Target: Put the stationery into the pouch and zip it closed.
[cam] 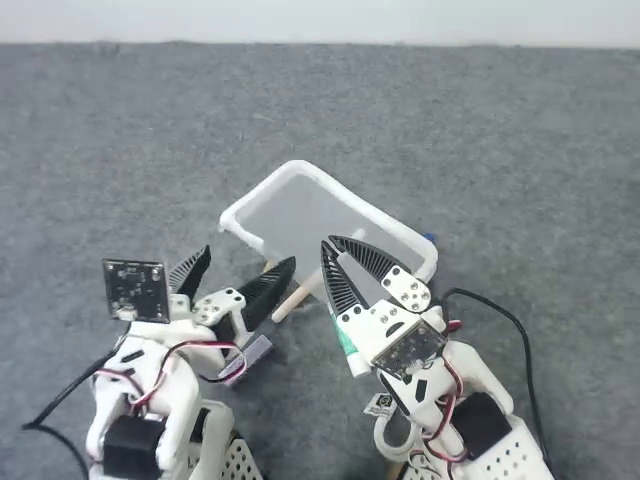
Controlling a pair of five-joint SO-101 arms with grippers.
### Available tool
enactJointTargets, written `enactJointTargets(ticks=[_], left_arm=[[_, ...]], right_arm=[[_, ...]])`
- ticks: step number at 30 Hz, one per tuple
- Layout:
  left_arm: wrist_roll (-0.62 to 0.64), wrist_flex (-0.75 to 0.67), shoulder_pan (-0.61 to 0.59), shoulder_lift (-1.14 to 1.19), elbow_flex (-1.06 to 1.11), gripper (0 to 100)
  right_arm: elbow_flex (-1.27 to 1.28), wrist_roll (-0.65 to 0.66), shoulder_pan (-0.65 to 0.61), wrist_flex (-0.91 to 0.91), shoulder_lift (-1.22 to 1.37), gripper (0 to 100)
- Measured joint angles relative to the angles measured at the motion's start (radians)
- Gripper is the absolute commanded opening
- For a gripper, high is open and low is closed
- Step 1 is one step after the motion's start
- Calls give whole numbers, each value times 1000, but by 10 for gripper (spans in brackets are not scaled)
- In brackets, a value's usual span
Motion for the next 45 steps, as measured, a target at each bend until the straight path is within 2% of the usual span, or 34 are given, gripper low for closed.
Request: enactJointTargets(ticks=[4,8,12,17,21,23,28,39,45], left_arm=[[17,0,-78,0,0,385],[55,0,-230,0,0,385],[58,0,-285,0,0,385],[63,0,-295,0,21,385],[66,-12,-295,0,57,385],[66,-26,-295,0,74,385],[66,-37,-295,0,81,385],[66,-48,-295,0,92,385],[66,-55,-295,0,94,385]], right_arm=[[0,0,0,86,0,7],[-20,0,0,256,2,9],[-104,0,0,443,0,10],[-144,0,0,628,-8,20],[-144,0,34,698,-6,136],[-144,-23,78,710,-8,159],[-144,-87,166,752,-9,144],[-232,-98,184,858,-5,147],[-327,-144,180,878,222,148]])
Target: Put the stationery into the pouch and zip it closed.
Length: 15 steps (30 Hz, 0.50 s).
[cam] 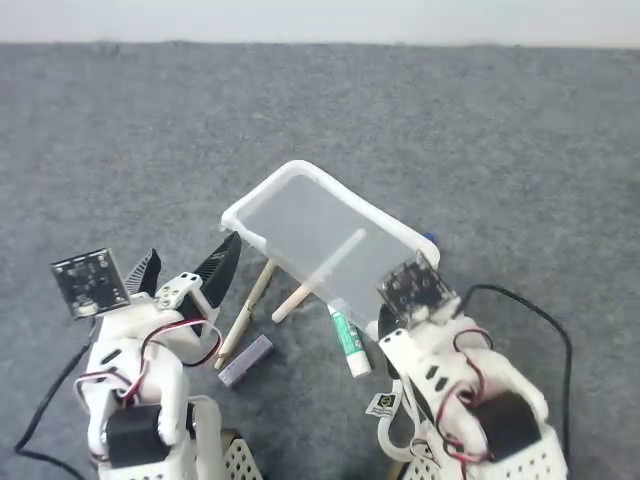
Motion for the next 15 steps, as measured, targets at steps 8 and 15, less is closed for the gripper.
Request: enactJointTargets(ticks=[8,15], left_arm=[[0,0,0,0,0,385],[0,0,0,0,0,385]], right_arm=[[-118,-89,0,46,402,160],[-120,-109,0,48,535,203]])
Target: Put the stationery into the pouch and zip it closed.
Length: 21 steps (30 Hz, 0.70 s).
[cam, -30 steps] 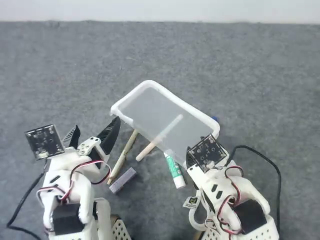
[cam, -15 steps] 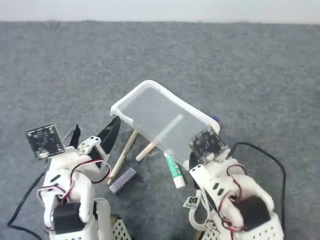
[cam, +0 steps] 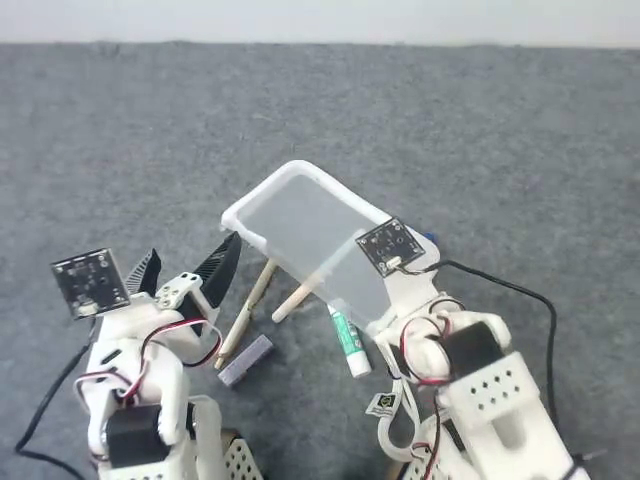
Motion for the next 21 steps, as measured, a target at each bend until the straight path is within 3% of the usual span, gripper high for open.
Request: enactJointTargets(ticks=[10,21], left_arm=[[0,0,0,0,0,385],[0,0,0,0,3,385]], right_arm=[[2,-29,-109,-129,256,203],[2,-66,-114,-221,525,202]])
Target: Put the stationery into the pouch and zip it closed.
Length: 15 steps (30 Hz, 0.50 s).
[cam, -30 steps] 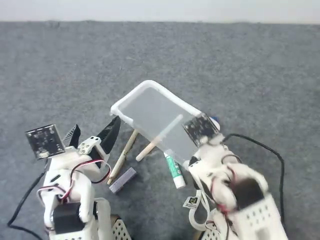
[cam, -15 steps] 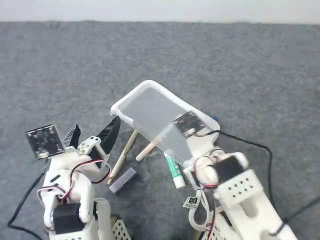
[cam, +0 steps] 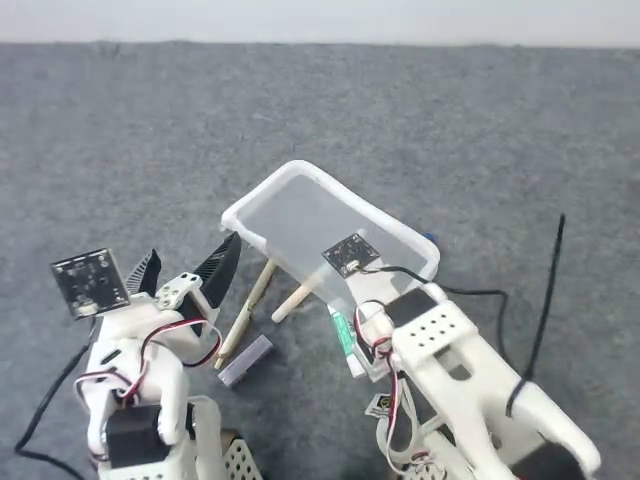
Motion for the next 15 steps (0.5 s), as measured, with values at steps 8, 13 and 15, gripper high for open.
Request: enactJointTargets(ticks=[8,13,15], left_arm=[[0,0,0,0,0,385],[0,0,0,0,0,385],[0,0,0,0,0,385]], right_arm=[[0,12,49,-28,86,202],[-2,25,69,-34,112,197],[-2,26,71,-46,117,169]])
